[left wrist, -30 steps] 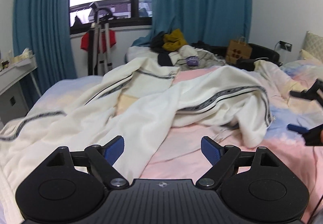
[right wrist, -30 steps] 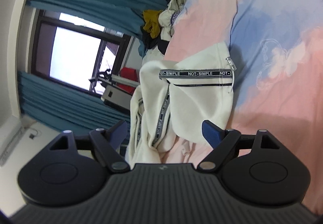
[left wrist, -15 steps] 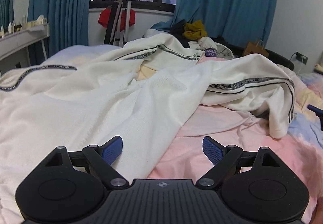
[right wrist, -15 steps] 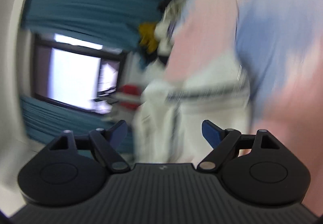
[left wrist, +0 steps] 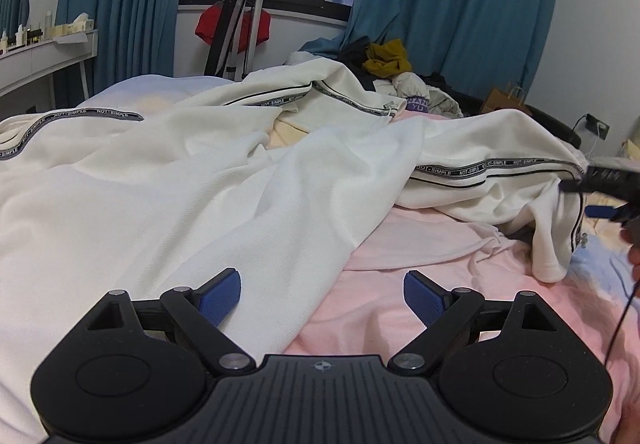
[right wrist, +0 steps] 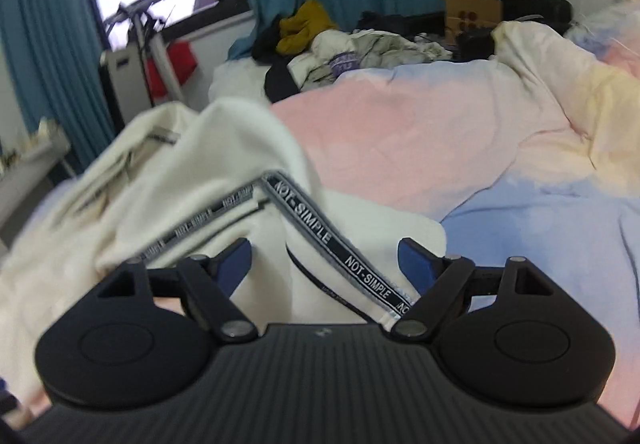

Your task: Fold clothes

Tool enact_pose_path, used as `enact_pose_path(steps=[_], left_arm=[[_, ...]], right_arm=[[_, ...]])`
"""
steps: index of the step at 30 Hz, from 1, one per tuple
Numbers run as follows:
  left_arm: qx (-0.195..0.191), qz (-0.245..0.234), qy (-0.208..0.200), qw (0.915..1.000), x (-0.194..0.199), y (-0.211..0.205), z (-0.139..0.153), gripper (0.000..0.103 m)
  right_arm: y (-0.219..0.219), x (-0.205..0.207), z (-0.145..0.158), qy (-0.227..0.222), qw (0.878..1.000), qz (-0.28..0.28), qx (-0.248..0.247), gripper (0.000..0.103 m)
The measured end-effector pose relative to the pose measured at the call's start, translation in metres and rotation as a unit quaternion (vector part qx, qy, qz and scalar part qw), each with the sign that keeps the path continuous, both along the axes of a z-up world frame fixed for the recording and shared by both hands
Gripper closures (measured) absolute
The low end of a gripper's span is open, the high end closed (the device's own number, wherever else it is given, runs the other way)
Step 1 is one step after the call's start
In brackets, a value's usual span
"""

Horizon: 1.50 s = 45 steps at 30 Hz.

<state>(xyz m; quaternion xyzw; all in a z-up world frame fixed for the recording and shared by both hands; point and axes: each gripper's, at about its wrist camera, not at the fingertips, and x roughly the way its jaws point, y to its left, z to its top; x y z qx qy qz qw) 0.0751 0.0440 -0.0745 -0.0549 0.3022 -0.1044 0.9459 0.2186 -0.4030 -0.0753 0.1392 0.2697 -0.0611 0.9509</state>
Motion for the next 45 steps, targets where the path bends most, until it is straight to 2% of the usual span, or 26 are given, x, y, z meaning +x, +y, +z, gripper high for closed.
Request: enact_pose_path(steps=[6, 8, 11, 12, 13, 15, 19, 25, 28, 31, 33, 35, 40, 43, 45], left_arm=[[0.002, 0.009, -0.011, 0.9999, -0.003, -0.002, -0.003, 0.013], [0.007, 0.011, -0.016, 0.9998, -0.004, -0.002, -0.003, 0.013], [0.006, 0.017, -0.014, 0.9997, -0.004, -0.001, -0.004, 0.013], [0.003, 0.019, -0.01, 0.9998, -0.003, -0.001, -0.004, 0.013], [0.002, 0.02, -0.009, 0.9998, -0.003, -0.001, -0.004, 0.013], [0.002, 0.022, -0.009, 0.9997, -0.003, -0.001, -0.004, 0.013], [0.001, 0.027, -0.011, 0.9996, -0.003, 0.001, -0.004, 0.013], [-0.016, 0.035, -0.014, 0.9992, -0.003, 0.007, -0.004, 0.013], [-0.028, 0.04, -0.016, 0.9987, -0.004, 0.011, -0.002, 0.013], [-0.042, 0.048, -0.018, 0.9978, -0.006, 0.017, 0.0, 0.013], [-0.054, 0.055, -0.018, 0.9969, -0.007, 0.021, 0.002, 0.013], [-0.071, 0.062, -0.017, 0.9954, -0.007, 0.028, 0.003, 0.013], [-0.091, 0.068, -0.009, 0.9935, -0.006, 0.036, 0.004, 0.014], [-0.105, 0.07, -0.002, 0.992, -0.006, 0.04, 0.006, 0.013], [-0.122, 0.073, 0.005, 0.9898, -0.008, 0.043, 0.008, 0.013]], right_arm=[[-0.001, 0.01, -0.013, 0.005, 1.0, -0.02, -0.02, 0.022], [-0.004, 0.012, -0.017, 0.011, 0.999, -0.031, -0.024, 0.029], [-0.01, 0.011, -0.02, 0.024, 0.998, -0.046, -0.02, 0.068], [-0.013, 0.01, -0.021, 0.033, 0.998, -0.052, -0.013, 0.072], [-0.015, 0.009, -0.021, 0.037, 0.997, -0.061, -0.009, 0.081], [-0.021, 0.005, -0.021, 0.037, 0.996, -0.084, -0.008, 0.088], [-0.04, -0.007, -0.013, 0.009, 0.991, -0.136, 0.017, 0.091], [-0.047, -0.029, 0.014, -0.093, 0.976, -0.195, -0.015, 0.093], [-0.044, -0.043, 0.025, -0.168, 0.96, -0.217, -0.054, 0.093], [-0.044, -0.052, 0.033, -0.201, 0.94, -0.258, -0.099, 0.093], [-0.048, -0.057, 0.033, -0.204, 0.929, -0.29, -0.11, 0.093], [-0.056, -0.06, 0.028, -0.191, 0.924, -0.316, -0.103, 0.093], [-0.087, -0.055, -0.003, -0.096, 0.941, -0.324, -0.019, 0.093], [-0.096, -0.058, -0.023, -0.049, 0.946, -0.32, 0.024, 0.092], [-0.099, -0.063, -0.032, -0.034, 0.947, -0.315, 0.053, 0.091]])
